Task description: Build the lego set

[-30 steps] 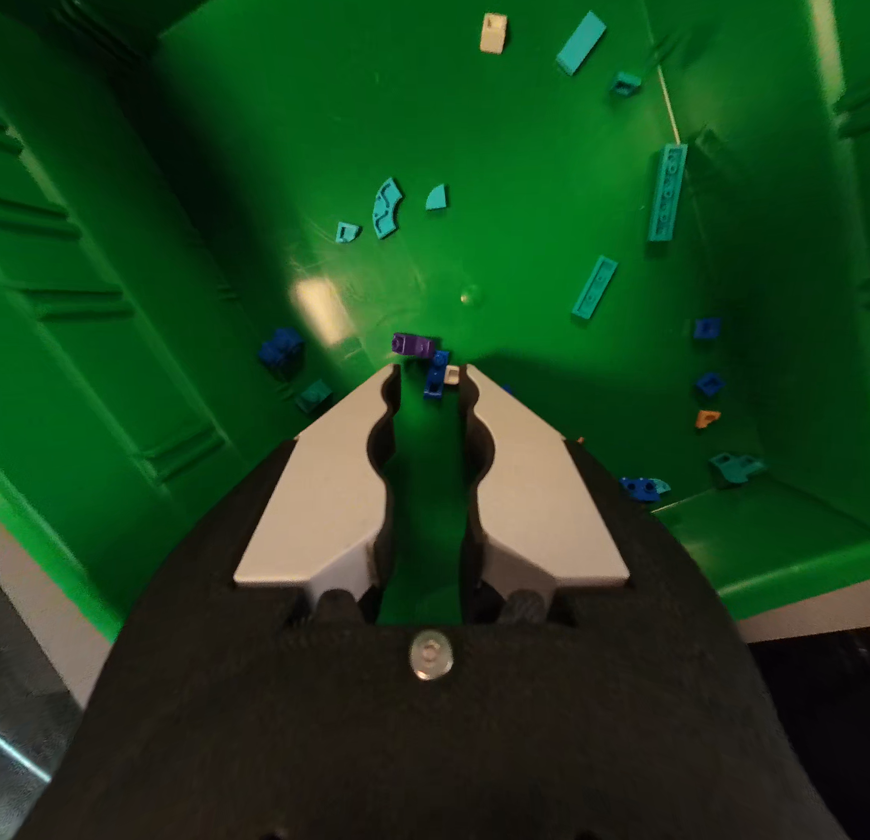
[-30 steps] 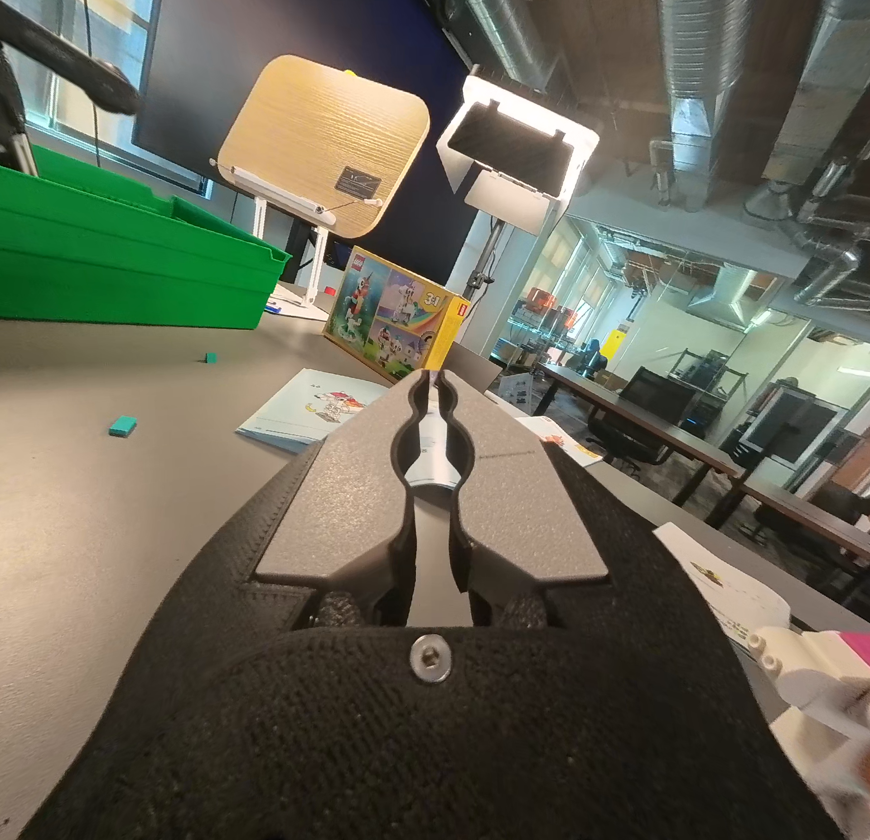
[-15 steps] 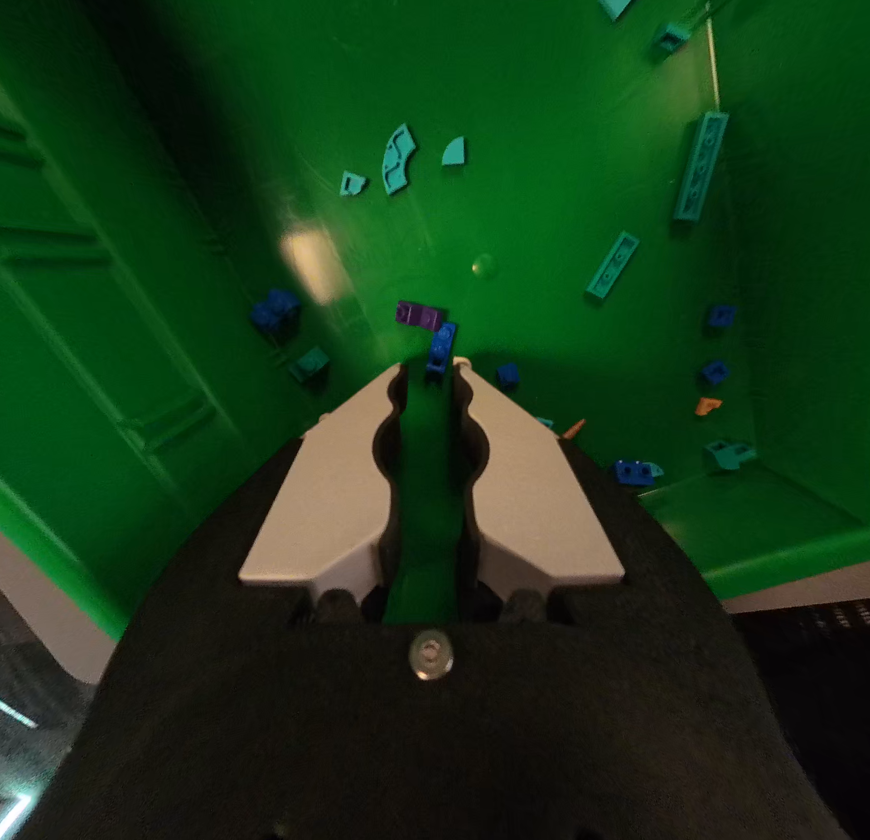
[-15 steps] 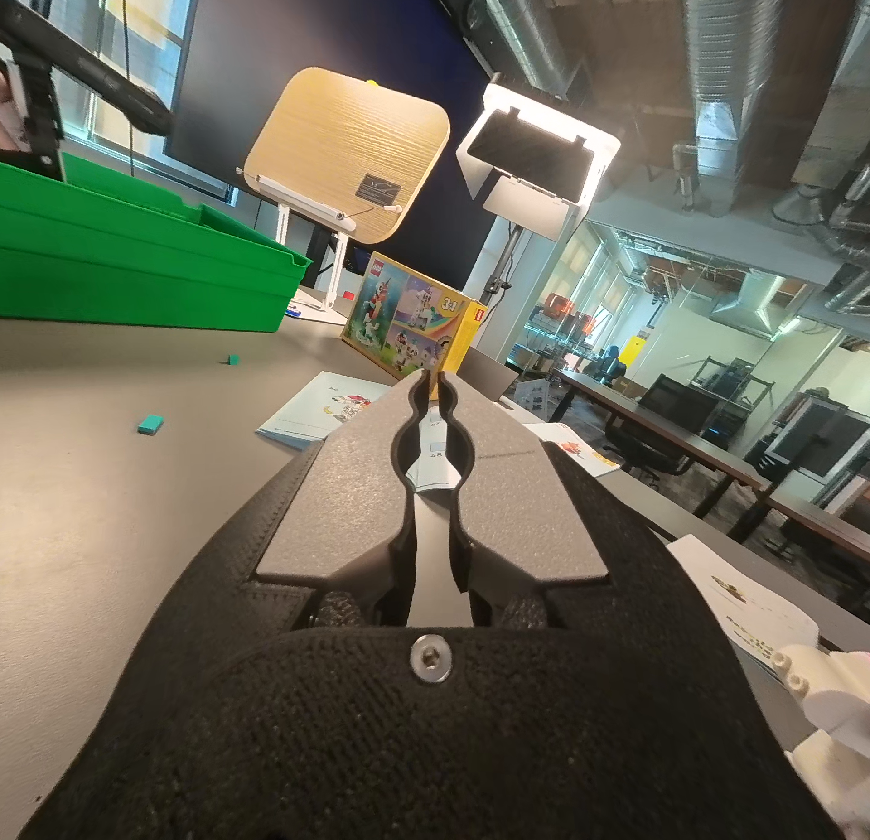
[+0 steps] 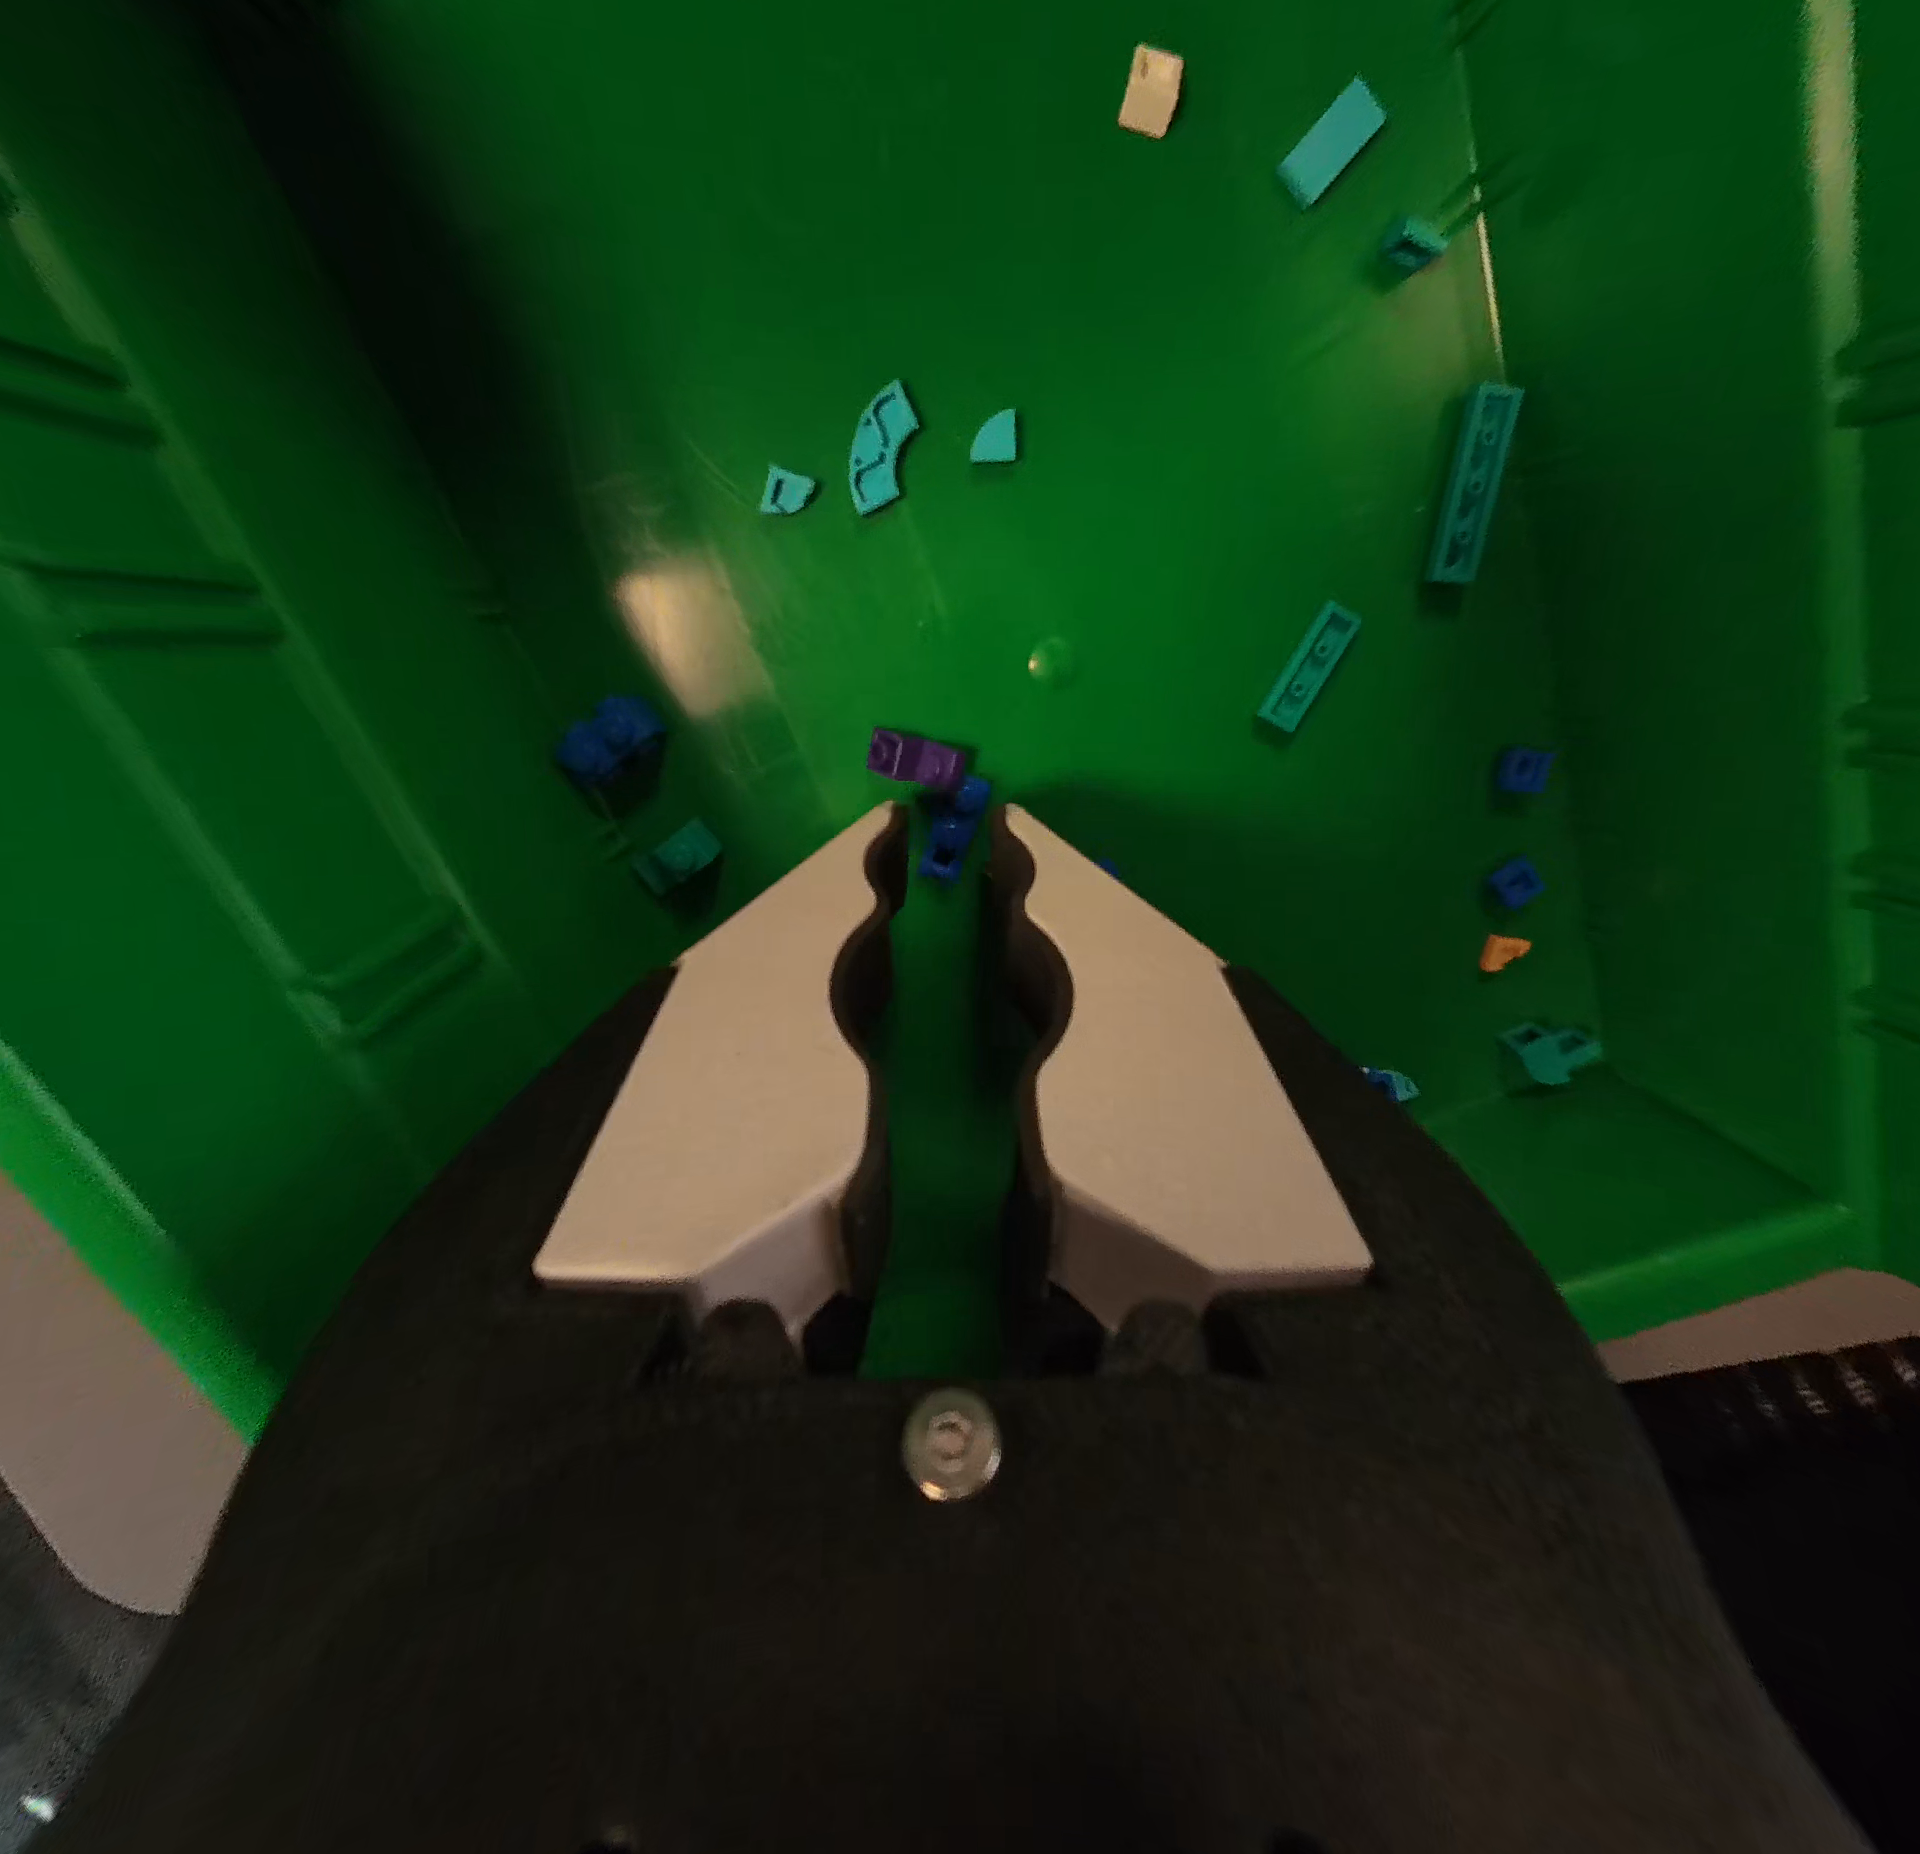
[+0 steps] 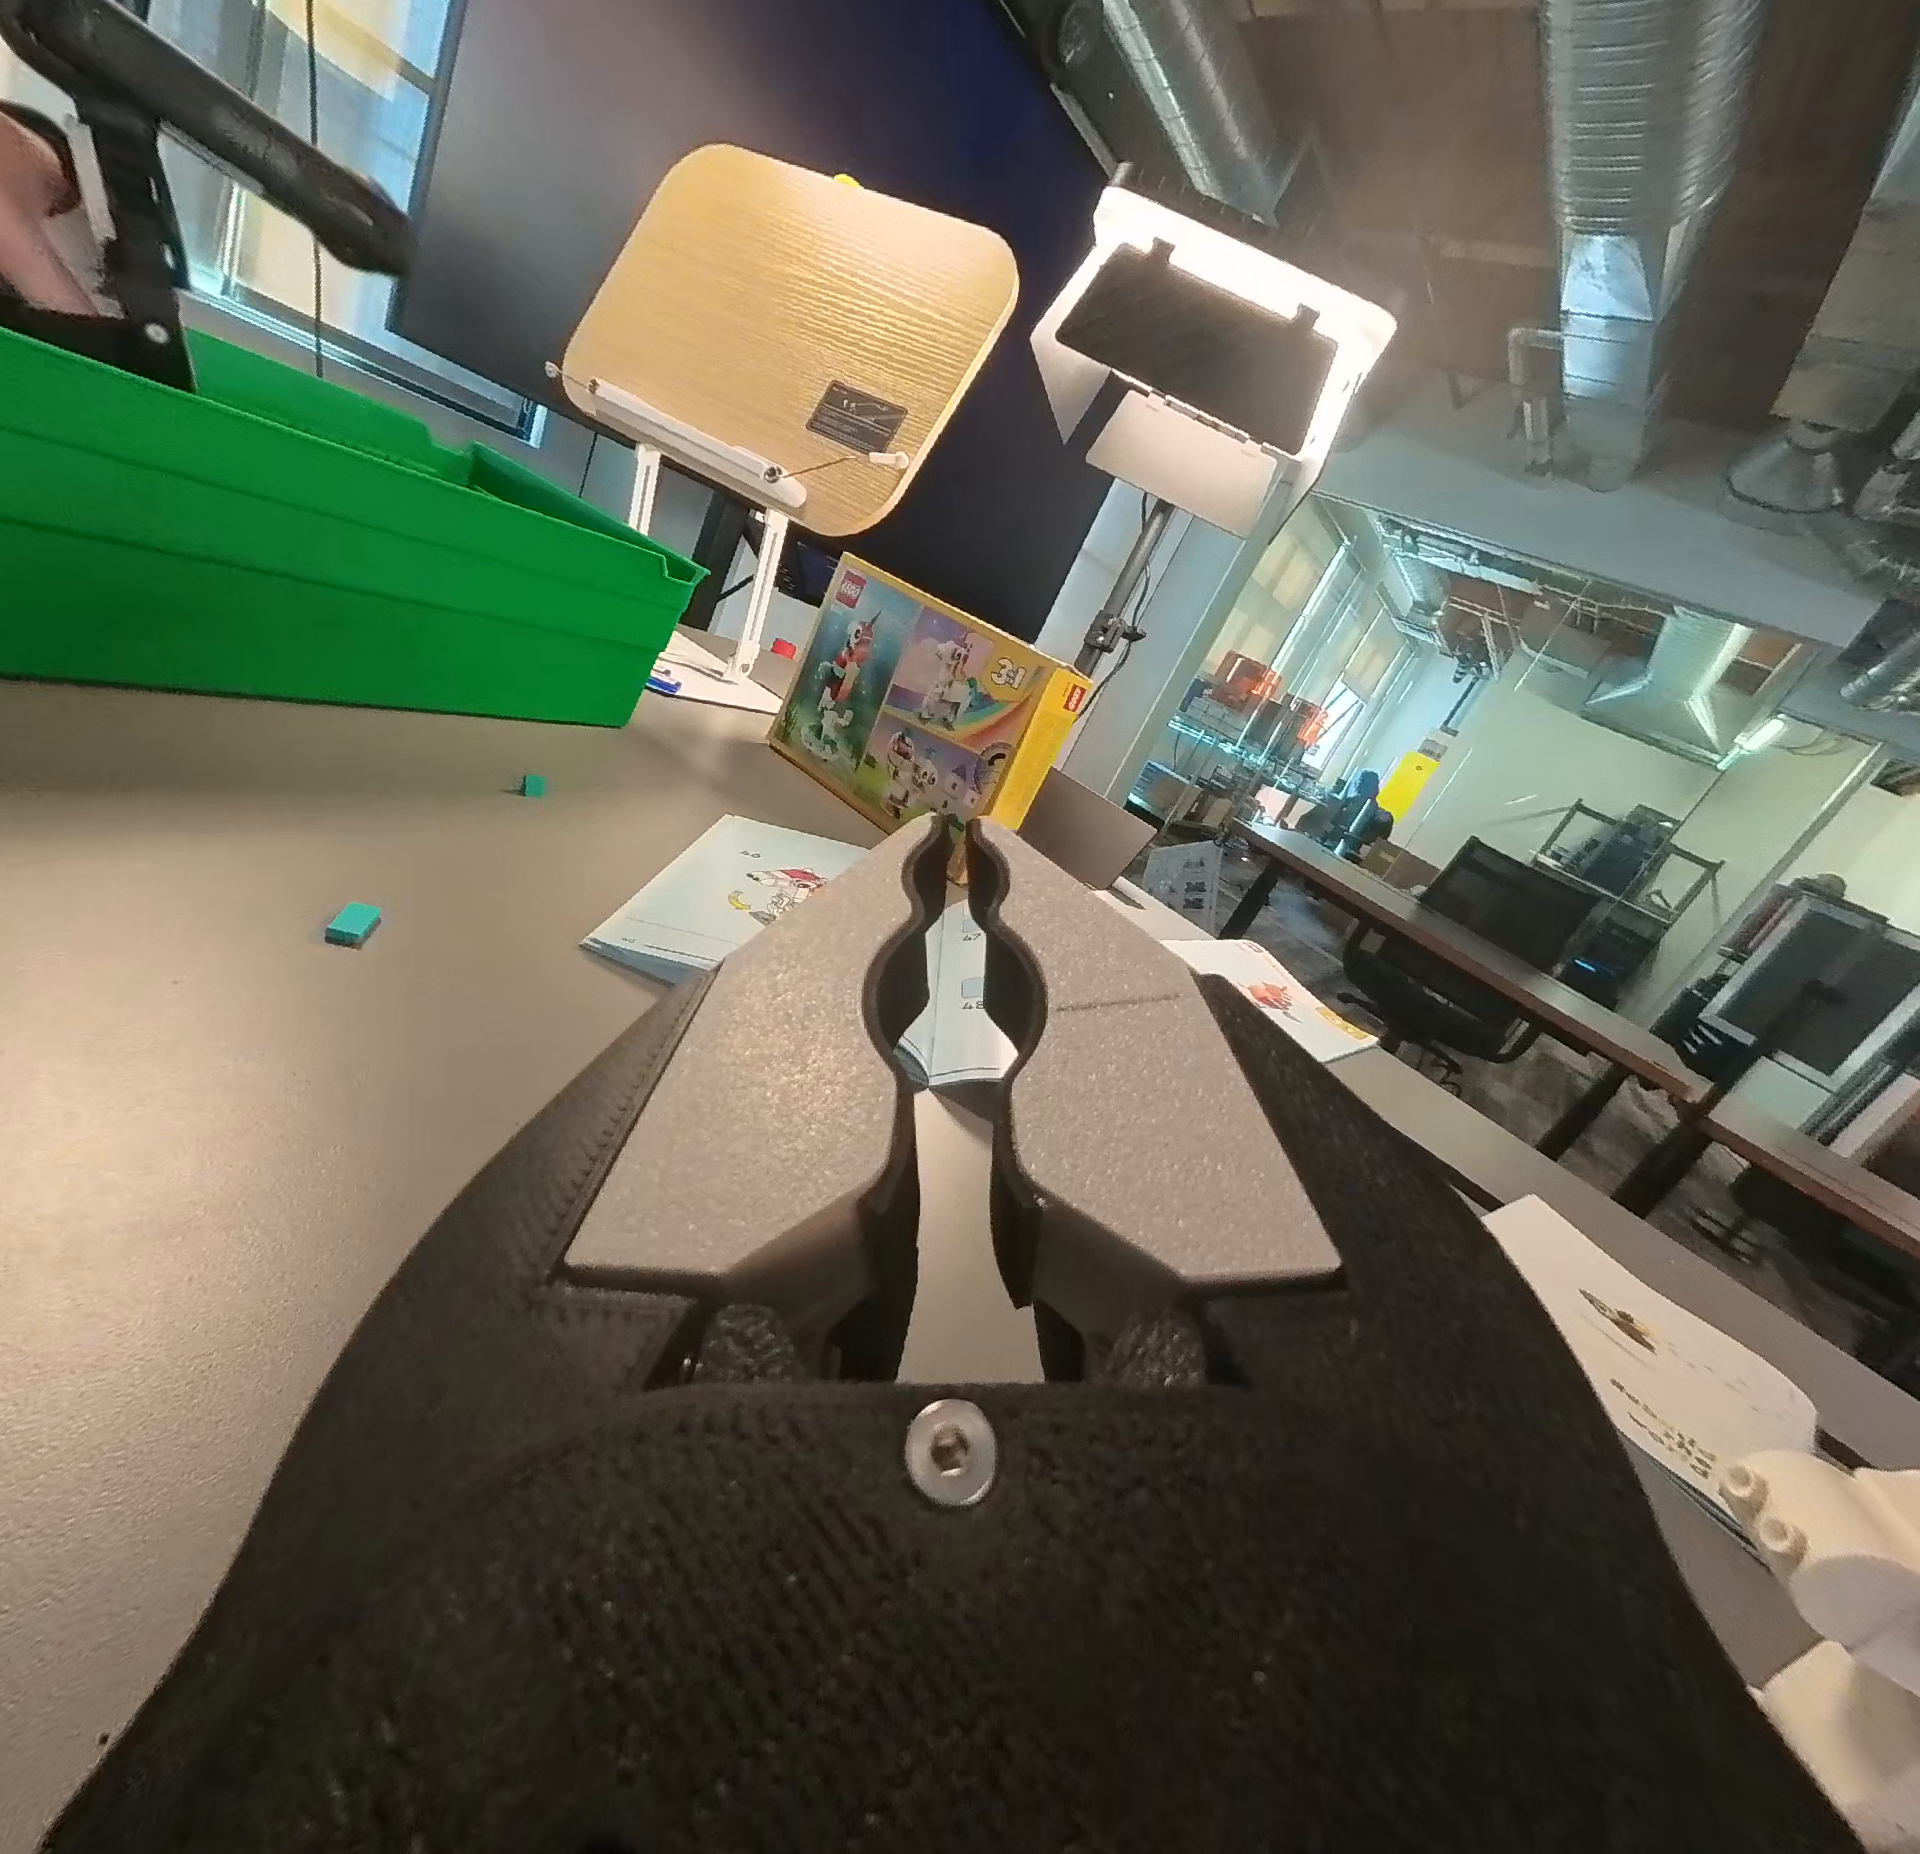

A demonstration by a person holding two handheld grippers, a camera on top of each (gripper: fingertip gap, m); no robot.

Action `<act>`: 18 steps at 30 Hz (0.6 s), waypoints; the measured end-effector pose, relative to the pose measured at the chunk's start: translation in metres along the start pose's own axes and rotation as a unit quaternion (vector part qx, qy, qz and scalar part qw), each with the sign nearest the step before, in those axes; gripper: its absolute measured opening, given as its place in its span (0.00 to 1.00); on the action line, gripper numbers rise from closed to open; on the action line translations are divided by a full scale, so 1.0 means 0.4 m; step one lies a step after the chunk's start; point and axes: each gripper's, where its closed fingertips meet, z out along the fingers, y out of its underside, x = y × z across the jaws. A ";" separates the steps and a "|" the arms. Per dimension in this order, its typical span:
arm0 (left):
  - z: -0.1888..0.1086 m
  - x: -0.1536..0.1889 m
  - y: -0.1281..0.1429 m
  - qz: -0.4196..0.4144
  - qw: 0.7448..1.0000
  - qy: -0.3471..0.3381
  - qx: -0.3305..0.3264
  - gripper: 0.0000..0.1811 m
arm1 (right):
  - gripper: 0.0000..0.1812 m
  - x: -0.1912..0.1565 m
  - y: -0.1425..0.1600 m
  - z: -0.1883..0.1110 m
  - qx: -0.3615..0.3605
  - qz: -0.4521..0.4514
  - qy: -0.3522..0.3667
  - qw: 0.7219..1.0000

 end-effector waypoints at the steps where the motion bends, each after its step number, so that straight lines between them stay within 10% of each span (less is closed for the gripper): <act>1: 0.003 -0.003 0.005 0.001 1.000 -0.002 -0.007 0.08 | 0.00 -0.001 0.000 0.000 0.000 -0.001 0.000 1.000; 11: 0.003 -0.008 0.007 0.026 0.999 -0.042 -0.011 0.04 | 0.00 -0.008 -0.005 -0.001 0.006 -0.006 -0.009 1.000; 18: -0.257 0.270 -0.136 0.141 0.957 -0.079 0.241 0.04 | 0.00 0.014 -0.018 -0.027 0.027 -0.011 -0.018 0.999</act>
